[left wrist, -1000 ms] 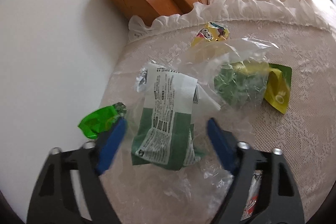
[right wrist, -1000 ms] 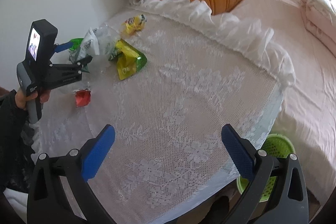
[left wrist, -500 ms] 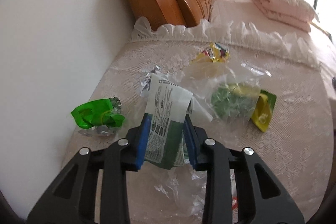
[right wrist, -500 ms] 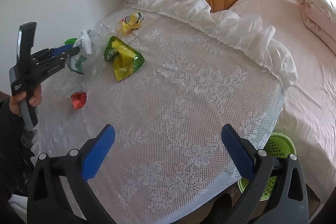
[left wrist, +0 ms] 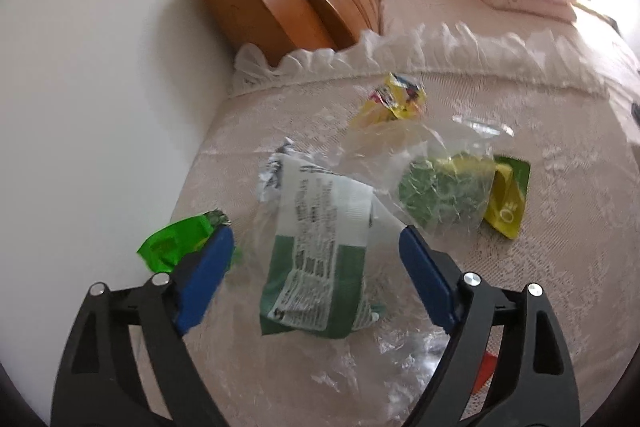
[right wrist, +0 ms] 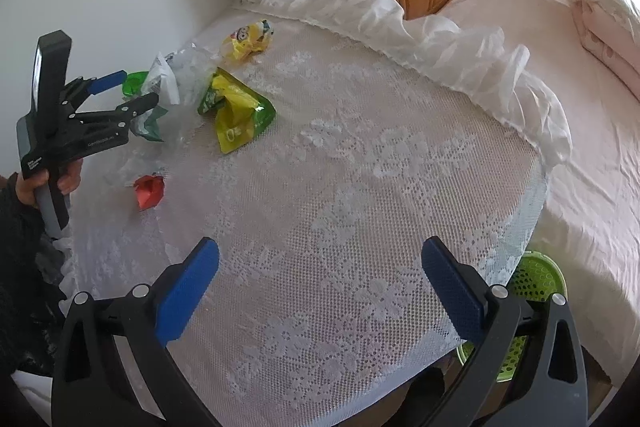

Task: Collect trash
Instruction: 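Grasp the green-printed plastic bag with the left tool and lift it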

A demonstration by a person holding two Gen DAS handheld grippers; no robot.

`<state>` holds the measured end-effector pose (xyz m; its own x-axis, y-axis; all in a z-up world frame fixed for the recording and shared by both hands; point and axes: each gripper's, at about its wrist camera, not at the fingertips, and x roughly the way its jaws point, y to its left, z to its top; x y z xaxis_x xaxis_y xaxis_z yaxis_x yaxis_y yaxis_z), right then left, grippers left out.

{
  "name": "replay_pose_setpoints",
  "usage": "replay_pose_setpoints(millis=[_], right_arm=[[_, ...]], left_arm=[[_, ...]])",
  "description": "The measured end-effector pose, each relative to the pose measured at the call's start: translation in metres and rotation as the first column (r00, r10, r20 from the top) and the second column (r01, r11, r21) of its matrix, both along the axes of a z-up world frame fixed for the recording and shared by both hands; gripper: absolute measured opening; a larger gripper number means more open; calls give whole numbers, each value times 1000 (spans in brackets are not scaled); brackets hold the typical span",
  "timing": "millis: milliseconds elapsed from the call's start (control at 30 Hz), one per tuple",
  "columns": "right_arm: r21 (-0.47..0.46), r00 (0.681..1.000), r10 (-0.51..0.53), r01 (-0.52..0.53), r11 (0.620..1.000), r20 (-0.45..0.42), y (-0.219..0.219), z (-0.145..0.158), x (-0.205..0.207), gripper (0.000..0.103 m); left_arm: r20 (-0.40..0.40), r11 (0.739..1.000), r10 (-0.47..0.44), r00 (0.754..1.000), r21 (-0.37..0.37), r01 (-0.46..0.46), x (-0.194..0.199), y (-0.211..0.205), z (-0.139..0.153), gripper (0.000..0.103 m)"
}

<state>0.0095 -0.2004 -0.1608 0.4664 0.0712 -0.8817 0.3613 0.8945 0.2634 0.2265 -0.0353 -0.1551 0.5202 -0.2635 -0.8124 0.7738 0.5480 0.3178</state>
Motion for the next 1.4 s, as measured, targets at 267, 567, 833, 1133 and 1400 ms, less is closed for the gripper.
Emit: replay_pose_setpoints(millis=[267, 567, 833, 1133, 1400], right_arm=[[1, 1000, -18, 18, 1000, 1, -4, -1, -8, 101], [9, 1000, -19, 19, 1000, 11, -5, -1, -12, 101], [-12, 999, 26, -25, 1000, 41, -2, 9, 2, 101], [-128, 971, 203, -187, 974, 128, -11, 45, 103, 101], [-180, 951, 299, -282, 942, 74, -16, 27, 229, 100]], left_arm=[[-31, 999, 5, 1000, 54, -4, 14, -7, -23, 58], [-29, 998, 40, 999, -50, -42, 7, 11, 3, 57], [-29, 954, 206, 978, -218, -207, -14, 33, 52, 57], [-98, 831, 479, 872, -268, -487, -51, 38, 63, 57], [-159, 746, 579, 800, -293, -598, -71, 42, 61, 57]])
